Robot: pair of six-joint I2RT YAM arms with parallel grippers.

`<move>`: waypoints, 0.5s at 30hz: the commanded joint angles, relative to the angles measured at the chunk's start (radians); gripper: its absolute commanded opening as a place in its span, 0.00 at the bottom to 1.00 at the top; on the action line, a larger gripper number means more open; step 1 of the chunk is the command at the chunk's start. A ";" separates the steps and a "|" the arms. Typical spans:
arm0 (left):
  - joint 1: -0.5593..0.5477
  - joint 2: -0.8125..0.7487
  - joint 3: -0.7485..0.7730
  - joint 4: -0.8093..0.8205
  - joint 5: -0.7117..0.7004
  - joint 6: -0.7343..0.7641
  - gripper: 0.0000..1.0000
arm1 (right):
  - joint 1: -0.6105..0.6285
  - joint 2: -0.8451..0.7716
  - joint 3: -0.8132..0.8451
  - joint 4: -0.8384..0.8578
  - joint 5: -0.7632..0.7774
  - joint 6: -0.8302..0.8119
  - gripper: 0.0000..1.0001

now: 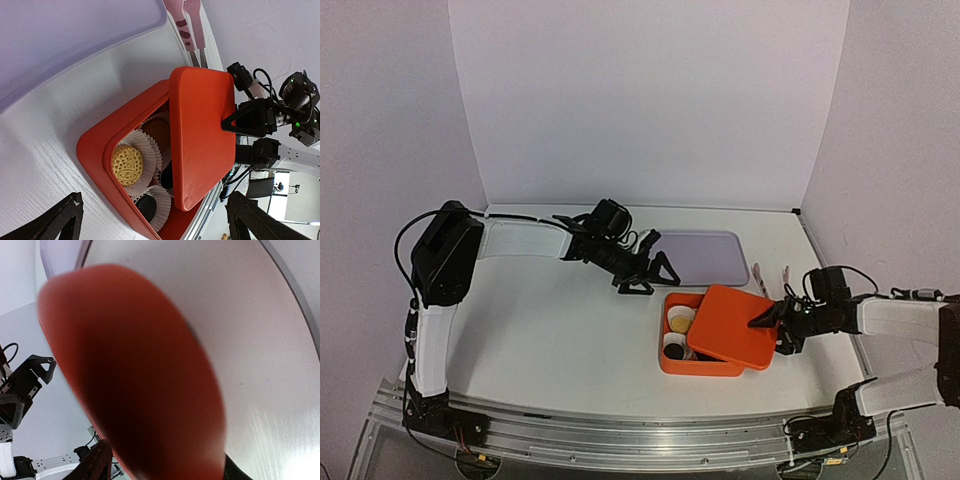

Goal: Pack the cookies

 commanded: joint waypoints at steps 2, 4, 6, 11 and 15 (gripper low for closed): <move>-0.014 0.012 0.034 0.023 0.029 -0.004 1.00 | -0.006 0.049 0.053 -0.034 -0.024 -0.038 0.58; -0.017 0.014 0.031 0.024 0.031 -0.004 1.00 | -0.006 0.071 0.067 -0.036 -0.047 -0.050 0.58; -0.019 0.015 0.027 0.024 0.032 -0.004 1.00 | -0.007 0.088 0.081 -0.037 -0.065 -0.069 0.58; -0.024 0.018 0.016 0.024 0.037 -0.004 1.00 | -0.006 0.141 0.129 -0.061 -0.120 -0.130 0.58; -0.029 0.027 0.018 0.026 0.040 -0.007 1.00 | -0.005 0.197 0.166 -0.084 -0.165 -0.168 0.57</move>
